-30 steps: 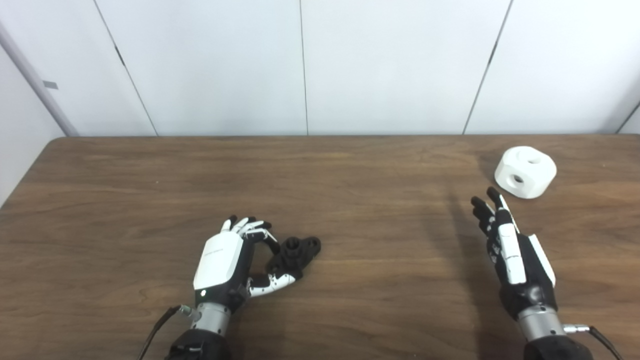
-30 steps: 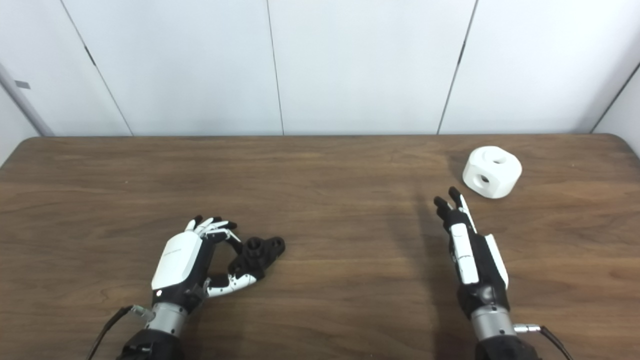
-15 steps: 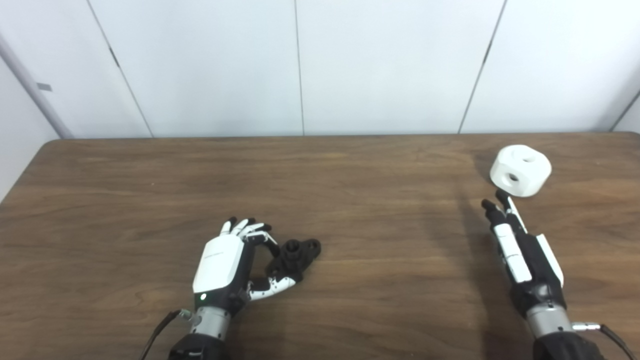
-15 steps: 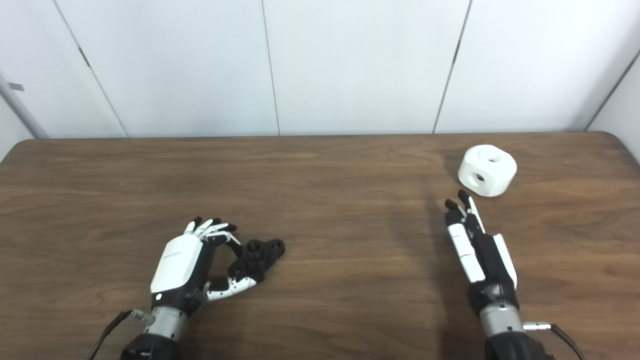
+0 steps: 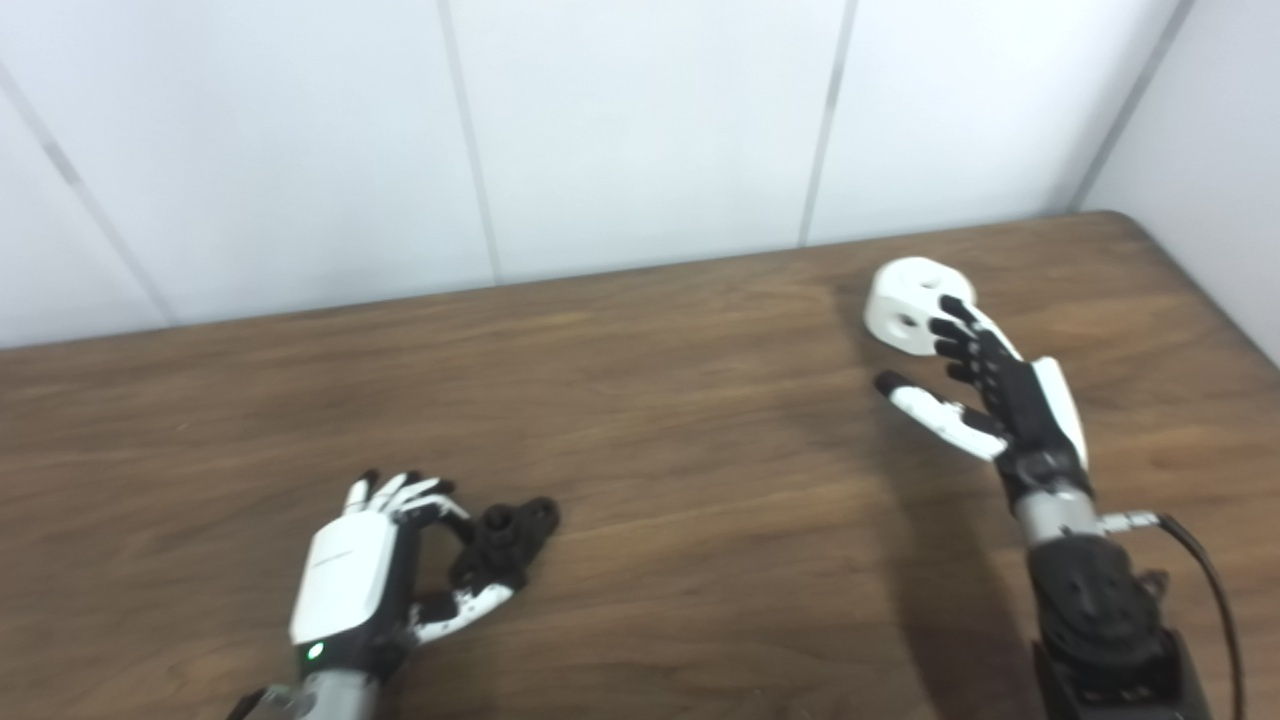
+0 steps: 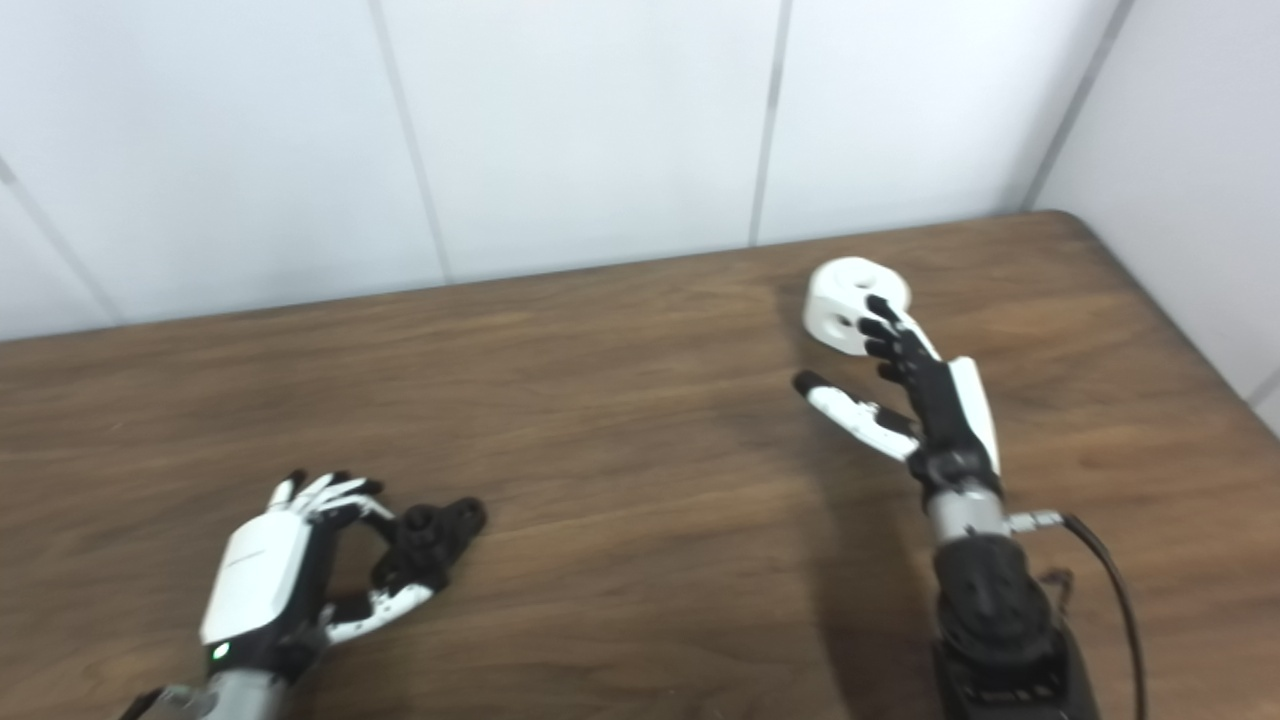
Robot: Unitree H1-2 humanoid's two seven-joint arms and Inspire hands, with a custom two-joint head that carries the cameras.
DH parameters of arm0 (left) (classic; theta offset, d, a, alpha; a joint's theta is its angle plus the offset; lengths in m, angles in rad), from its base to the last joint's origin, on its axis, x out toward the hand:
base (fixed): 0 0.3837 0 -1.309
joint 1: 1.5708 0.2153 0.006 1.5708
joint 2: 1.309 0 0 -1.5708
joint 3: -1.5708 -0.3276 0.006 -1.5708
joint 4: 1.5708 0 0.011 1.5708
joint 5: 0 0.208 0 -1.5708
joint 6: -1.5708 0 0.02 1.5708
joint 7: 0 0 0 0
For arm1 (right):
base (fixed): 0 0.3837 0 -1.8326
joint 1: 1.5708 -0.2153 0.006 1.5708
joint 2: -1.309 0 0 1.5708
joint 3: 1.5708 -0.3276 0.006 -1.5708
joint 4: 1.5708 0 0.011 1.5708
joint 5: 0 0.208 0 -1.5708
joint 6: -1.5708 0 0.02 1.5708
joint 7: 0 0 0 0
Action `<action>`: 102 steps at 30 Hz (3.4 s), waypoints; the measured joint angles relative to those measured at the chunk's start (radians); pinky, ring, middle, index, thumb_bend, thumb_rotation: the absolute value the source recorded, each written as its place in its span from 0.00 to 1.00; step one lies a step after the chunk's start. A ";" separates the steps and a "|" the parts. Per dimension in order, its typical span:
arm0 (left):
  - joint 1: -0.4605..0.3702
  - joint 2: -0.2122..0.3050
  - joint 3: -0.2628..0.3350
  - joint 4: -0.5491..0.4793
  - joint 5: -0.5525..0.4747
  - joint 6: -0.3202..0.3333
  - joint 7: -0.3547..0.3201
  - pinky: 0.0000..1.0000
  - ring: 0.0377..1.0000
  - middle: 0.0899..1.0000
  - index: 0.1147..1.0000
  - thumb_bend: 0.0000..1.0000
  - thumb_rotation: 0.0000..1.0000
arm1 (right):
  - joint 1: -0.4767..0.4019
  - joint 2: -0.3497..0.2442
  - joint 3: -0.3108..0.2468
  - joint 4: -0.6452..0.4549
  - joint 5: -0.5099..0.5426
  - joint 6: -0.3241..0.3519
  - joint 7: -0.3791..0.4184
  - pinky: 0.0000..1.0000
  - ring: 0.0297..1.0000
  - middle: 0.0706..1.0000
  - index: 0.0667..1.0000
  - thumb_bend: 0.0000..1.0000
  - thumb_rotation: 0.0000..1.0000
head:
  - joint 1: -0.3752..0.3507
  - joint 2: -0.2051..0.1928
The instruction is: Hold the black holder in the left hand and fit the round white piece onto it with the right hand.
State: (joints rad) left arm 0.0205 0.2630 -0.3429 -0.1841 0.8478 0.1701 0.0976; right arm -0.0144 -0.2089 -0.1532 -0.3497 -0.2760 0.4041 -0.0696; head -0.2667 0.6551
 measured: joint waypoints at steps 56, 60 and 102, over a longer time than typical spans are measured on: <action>0.020 0.016 0.061 -0.019 -0.023 -0.067 -0.065 0.99 0.85 0.74 0.42 0.52 0.04 | -0.382 -0.240 0.111 0.480 -0.422 0.065 0.126 1.00 1.00 1.00 0.79 0.90 0.34 | -0.128 -0.058; 0.020 0.015 0.062 -0.019 -0.021 -0.067 -0.065 0.99 0.85 0.74 0.42 0.52 0.04 | -0.383 -0.248 0.121 0.501 -0.422 0.065 0.129 1.00 1.00 1.00 0.78 0.89 0.34 | -0.128 -0.057; 0.019 0.014 0.064 -0.018 -0.018 -0.066 -0.070 0.98 0.84 0.74 0.42 0.52 0.04 | -0.400 -0.264 0.191 0.522 -0.407 0.062 0.100 0.99 1.00 0.94 0.64 0.82 0.31 | -0.129 -0.055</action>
State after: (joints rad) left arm 0.0395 0.2767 -0.2786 -0.2025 0.8301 0.1045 0.0274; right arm -0.4139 -0.4730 0.0382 0.1727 -0.6832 0.4665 0.0303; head -0.3958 0.5998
